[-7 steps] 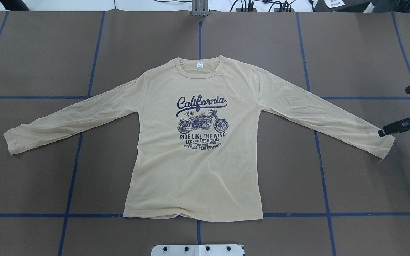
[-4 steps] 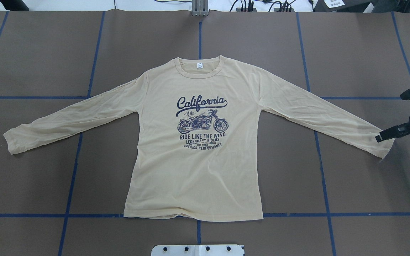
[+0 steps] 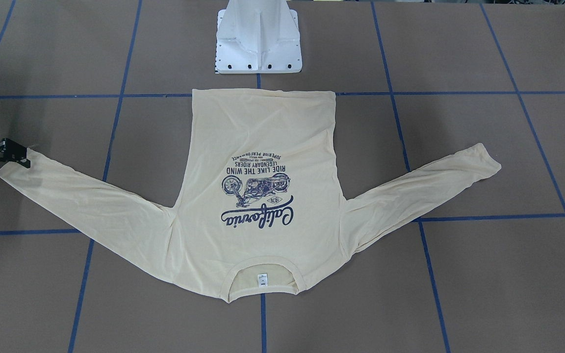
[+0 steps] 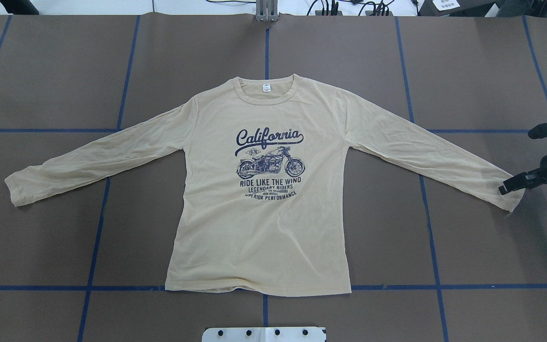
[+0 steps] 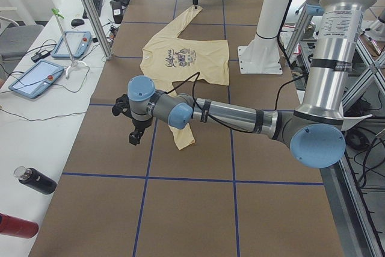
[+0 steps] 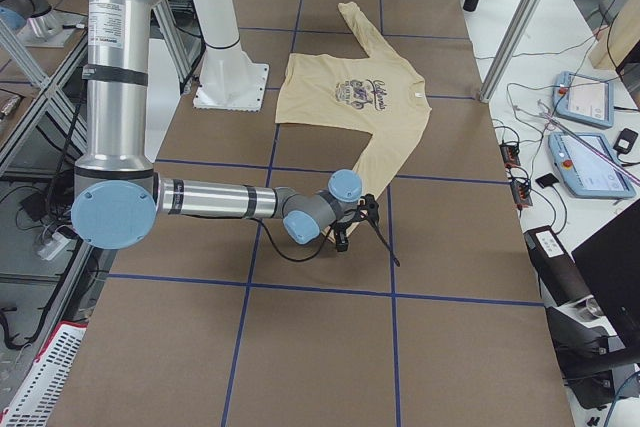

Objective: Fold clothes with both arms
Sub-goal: 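Lower the right gripper to the cuff of the sleeve nearest it and grasp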

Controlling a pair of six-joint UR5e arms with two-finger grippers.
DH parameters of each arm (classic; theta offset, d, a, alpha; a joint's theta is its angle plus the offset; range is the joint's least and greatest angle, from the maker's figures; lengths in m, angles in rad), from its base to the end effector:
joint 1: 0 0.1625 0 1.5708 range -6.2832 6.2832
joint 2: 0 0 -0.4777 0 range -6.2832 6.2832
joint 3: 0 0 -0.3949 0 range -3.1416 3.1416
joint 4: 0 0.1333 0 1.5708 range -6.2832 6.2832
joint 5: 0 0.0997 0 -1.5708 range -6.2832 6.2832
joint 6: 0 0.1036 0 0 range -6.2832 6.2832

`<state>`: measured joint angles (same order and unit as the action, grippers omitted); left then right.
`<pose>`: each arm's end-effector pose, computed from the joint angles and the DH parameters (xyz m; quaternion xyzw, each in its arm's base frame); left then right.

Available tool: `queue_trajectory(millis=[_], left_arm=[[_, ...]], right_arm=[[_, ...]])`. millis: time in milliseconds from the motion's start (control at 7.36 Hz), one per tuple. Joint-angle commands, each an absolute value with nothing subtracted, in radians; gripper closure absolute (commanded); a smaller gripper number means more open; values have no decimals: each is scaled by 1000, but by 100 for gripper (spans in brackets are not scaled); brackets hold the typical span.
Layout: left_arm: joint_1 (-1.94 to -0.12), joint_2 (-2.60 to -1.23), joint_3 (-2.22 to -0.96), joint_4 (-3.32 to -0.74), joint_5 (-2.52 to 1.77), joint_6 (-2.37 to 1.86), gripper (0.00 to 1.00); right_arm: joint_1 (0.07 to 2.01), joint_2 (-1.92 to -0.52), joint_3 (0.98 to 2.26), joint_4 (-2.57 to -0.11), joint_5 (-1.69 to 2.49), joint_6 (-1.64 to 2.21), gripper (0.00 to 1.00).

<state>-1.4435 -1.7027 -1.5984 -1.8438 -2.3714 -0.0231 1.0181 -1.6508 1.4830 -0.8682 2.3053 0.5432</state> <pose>0.0143 -0.5763 0.5970 0.1685 0.3944 0.1303 0.8939 -0.1956 -0.4388 0.7200 0.0301 -0.4241 -0.0991 0.8997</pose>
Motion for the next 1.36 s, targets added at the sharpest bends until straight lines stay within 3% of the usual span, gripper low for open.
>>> queue_trajectory(millis=[0,136,272,679,1222], left_arm=[[-1443,-1703,-1598,-1844,-2372,-23,0],[-1443,-1703,-1598,-1844,-2373,-23,0],[-1443,-1703,-1598,-1844,-2373,-23,0],[-1443,-1703,-1597,-1842,-2373,-25,0],[-1443,-1703,-1588,-1842,-2414,-26,0]], right_arm=[[1017,-1654,1483,-888,2307,543,10],[1019,-1654,1486,-894,2307,543,14],[1022,-1655,1491,-896,2310,543,26],[1051,-1652,1520,-896,2319,545,97],[1092,-1646,1650,-992,2364,546,100]])
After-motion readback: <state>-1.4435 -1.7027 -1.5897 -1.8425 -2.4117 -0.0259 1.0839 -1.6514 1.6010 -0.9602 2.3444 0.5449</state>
